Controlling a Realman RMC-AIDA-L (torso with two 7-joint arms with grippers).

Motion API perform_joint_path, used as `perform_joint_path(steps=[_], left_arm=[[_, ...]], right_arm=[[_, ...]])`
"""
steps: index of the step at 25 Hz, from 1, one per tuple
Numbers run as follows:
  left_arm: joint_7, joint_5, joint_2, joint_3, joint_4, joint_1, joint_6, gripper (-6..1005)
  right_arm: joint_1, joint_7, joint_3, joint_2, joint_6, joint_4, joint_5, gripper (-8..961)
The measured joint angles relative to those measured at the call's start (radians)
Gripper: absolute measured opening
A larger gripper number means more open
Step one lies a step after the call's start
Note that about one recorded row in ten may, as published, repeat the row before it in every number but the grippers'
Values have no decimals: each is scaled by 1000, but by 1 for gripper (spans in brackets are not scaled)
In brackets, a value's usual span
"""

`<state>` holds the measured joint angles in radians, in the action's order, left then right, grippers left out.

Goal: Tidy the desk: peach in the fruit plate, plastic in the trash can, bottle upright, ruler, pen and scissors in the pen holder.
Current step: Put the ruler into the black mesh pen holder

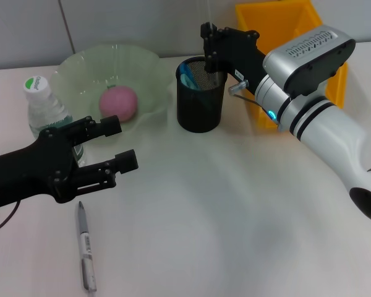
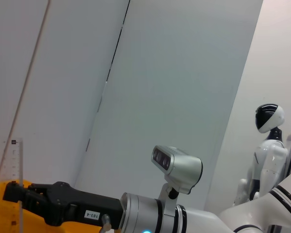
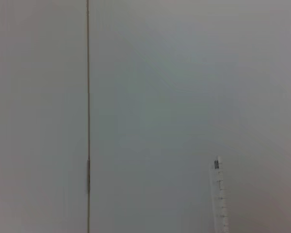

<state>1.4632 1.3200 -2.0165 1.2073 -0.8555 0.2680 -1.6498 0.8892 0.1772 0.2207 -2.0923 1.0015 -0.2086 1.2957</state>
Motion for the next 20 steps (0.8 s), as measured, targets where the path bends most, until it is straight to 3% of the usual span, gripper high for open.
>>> perform_joint_path(steps=[8, 14, 20], left_arm=[[0, 1, -1, 0, 0, -1, -2, 806], [0, 1, -1, -7, -2, -1, -2, 807], [0, 2, 0, -11, -2, -1, -2, 807]], right_arm=[[-5, 7, 4, 0, 3, -1, 4, 5], [-14, 8, 1, 0, 13, -10, 4, 164], [-26, 10, 5, 0, 46, -15, 6, 389]])
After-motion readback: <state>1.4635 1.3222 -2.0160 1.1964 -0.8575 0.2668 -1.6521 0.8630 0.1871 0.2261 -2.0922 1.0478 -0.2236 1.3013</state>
